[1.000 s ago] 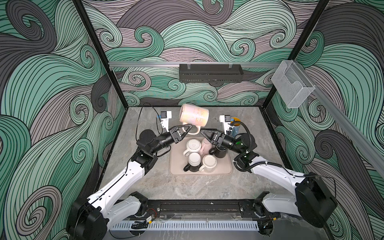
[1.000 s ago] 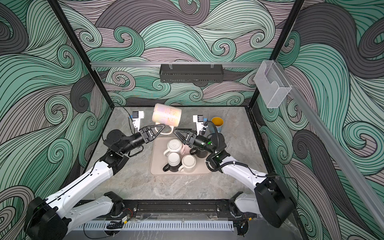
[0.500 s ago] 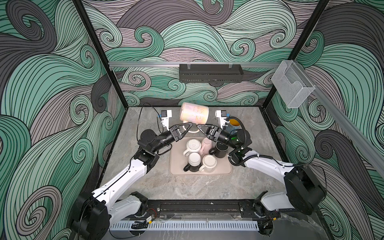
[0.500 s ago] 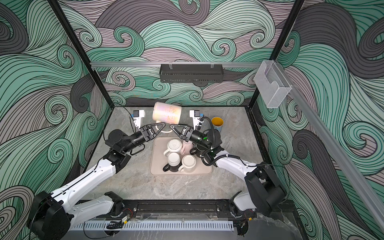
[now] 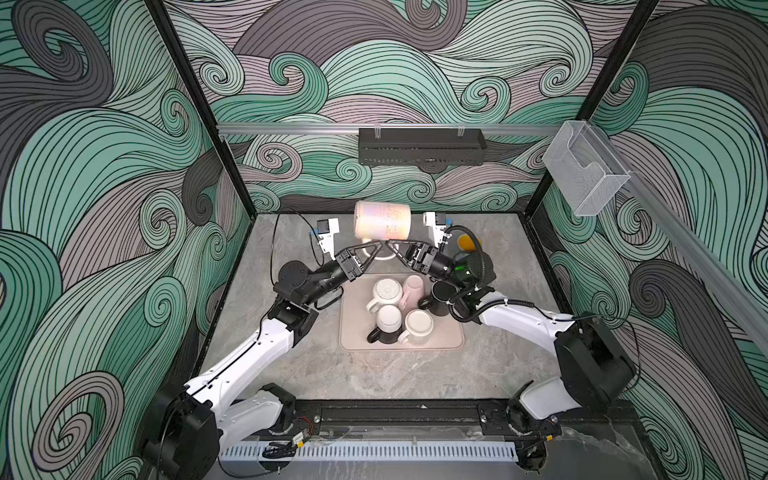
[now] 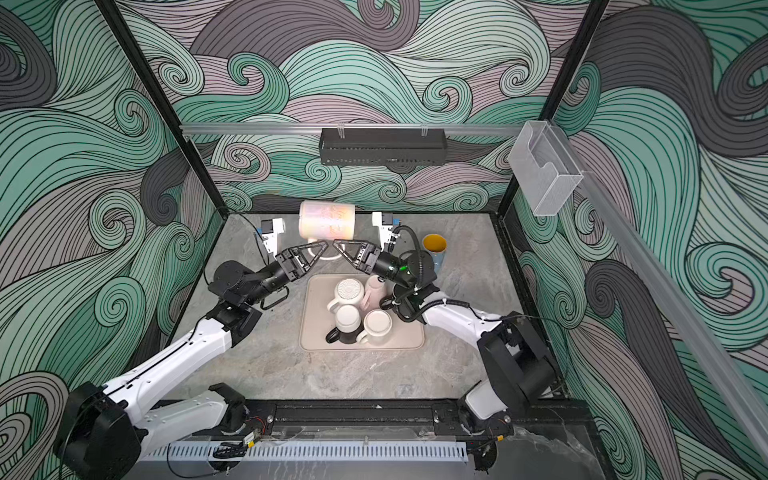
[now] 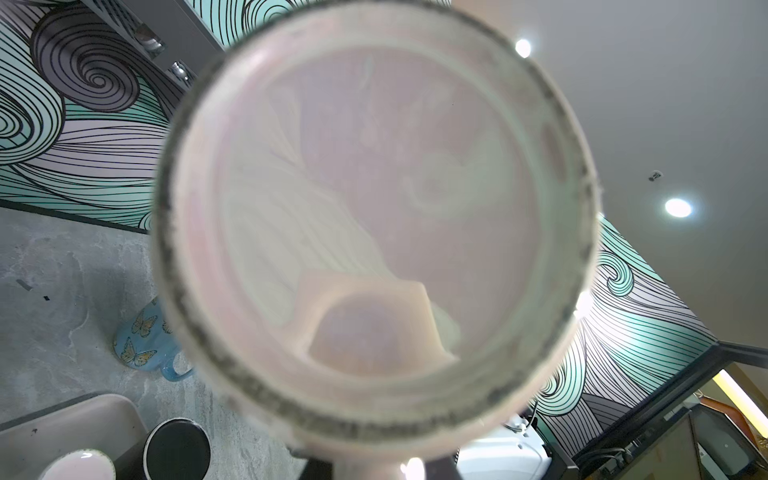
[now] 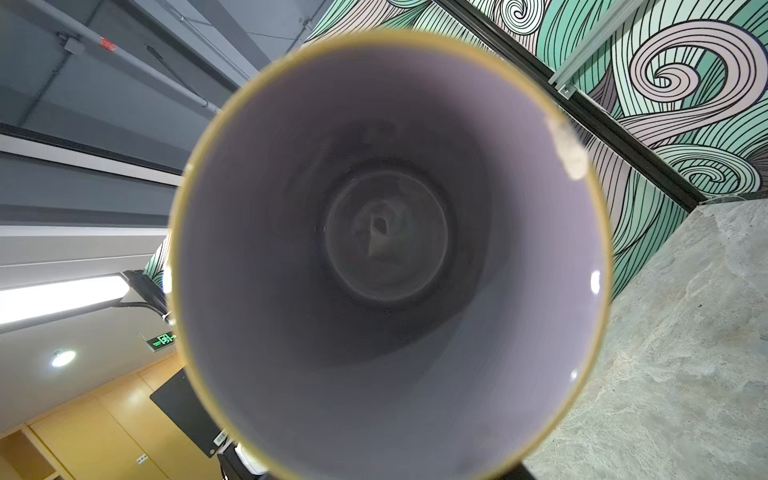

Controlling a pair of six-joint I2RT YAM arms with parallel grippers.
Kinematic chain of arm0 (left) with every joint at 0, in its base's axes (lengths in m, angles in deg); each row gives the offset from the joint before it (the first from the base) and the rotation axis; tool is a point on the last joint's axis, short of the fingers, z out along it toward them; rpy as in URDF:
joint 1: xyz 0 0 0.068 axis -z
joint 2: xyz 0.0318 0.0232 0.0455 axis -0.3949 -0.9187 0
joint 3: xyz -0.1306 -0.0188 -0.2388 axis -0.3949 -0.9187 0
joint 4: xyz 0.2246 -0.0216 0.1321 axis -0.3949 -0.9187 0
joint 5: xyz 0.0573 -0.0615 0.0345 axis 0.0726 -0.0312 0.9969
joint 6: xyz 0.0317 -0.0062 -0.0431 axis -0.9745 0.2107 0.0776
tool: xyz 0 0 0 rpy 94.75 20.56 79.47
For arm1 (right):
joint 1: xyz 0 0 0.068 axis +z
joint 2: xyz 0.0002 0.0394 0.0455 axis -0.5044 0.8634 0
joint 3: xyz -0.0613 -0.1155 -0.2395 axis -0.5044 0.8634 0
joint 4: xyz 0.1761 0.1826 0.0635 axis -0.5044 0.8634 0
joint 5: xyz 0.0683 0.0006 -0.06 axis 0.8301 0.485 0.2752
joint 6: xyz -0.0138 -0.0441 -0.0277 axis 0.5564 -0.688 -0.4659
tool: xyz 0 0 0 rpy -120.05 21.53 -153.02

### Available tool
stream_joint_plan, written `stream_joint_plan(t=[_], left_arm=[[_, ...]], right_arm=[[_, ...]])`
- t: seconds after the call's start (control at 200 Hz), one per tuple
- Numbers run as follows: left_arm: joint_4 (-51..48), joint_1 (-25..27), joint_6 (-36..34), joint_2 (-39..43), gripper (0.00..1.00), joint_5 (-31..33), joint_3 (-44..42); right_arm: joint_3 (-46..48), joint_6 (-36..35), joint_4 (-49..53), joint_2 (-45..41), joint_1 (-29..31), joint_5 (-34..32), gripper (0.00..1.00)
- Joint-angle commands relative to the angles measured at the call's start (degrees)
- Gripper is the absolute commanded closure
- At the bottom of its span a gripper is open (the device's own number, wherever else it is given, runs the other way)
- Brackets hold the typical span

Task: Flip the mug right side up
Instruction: 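Grasp the pink mug's rim with the right gripper while the left holds it, then open the left gripper while the right gripper carries the pink mug upright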

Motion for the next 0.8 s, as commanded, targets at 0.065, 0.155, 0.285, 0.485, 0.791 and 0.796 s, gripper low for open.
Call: stream_joint_plan(t=[0.065,0.155,0.285,0.485,0.791,0.796], left_arm=[[3.91,0.52,-1.31,0.98,1.00,-3.15,0.36],[3.71,0.53,-1.37,0.54,1.00,-3.31,0.60],[3.75,0.79,-1.40,-0.35,1.00,-3.31,0.83],[4.16,1.21,-1.39,-2.16,1.00,-3.92,1.16],[-0.80,1.14,-4.50,-1.79,1.00,-3.85,1.63],[-0.98,1.14,-4.57,-1.77,1.00,-3.80,1.72]], right_arm=[[-2.96,1.72,-4.14,0.57,0.03,-2.02,0.60],[-3.12,1.61,-3.81,0.92,0.02,-2.05,0.62],[-3.57,1.69,-3.61,1.44,0.11,-2.46,0.66],[-5.24,2.03,-4.00,2.96,0.14,-2.51,0.74],[-6.17,2.40,-4.50,4.59,0.02,-2.42,1.00],[-6.19,2.40,-4.48,4.55,0.00,-2.46,1.00]])
